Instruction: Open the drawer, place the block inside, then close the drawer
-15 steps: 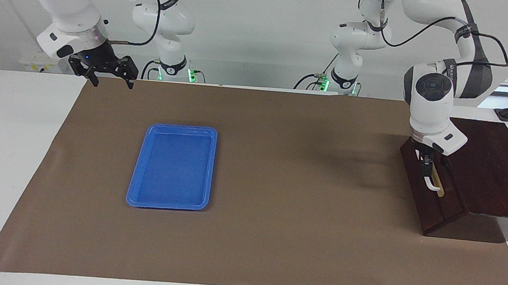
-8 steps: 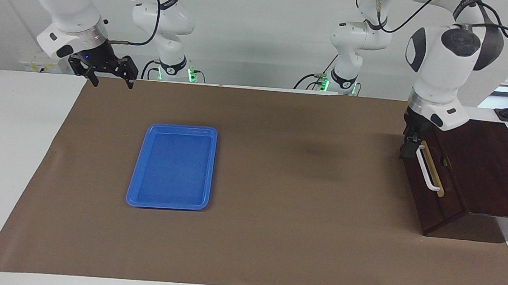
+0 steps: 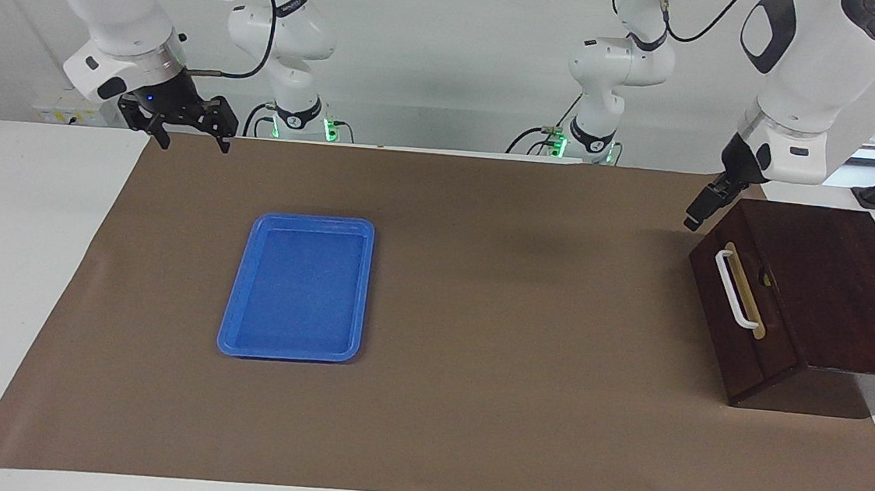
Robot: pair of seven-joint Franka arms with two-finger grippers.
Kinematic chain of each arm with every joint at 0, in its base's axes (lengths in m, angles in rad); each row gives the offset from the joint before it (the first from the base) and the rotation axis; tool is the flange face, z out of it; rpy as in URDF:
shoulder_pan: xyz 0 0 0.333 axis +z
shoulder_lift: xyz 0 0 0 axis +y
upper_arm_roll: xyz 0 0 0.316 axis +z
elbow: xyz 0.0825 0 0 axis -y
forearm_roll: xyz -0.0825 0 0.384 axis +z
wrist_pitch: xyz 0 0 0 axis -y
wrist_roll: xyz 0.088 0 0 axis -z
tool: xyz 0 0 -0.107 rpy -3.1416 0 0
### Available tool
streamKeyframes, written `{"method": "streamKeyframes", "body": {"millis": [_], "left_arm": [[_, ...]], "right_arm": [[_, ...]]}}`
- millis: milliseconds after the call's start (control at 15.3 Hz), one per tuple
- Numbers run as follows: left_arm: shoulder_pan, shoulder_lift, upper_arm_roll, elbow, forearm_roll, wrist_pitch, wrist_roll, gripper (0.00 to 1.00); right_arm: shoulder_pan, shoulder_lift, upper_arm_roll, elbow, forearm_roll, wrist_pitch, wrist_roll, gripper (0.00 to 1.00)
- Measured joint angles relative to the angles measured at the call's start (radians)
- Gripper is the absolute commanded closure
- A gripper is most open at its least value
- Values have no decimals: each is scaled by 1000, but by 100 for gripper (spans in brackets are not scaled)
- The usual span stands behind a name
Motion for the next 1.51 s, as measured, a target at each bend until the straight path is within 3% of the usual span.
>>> {"method": "streamKeyframes", "body": {"millis": [328,852,1507], "left_arm": [[61,-19,4,-20,-5,-34,392,0],[-2,-35,-30,-41,-30,-34,415,0],[-5,-36,-30,-37,-31,-59,550,0]], "right_arm": [[0,0,0,0,0,0,0,0],[0,0,0,0,0,0,0,0],[0,0,0,0,0,0,0,0]]}}
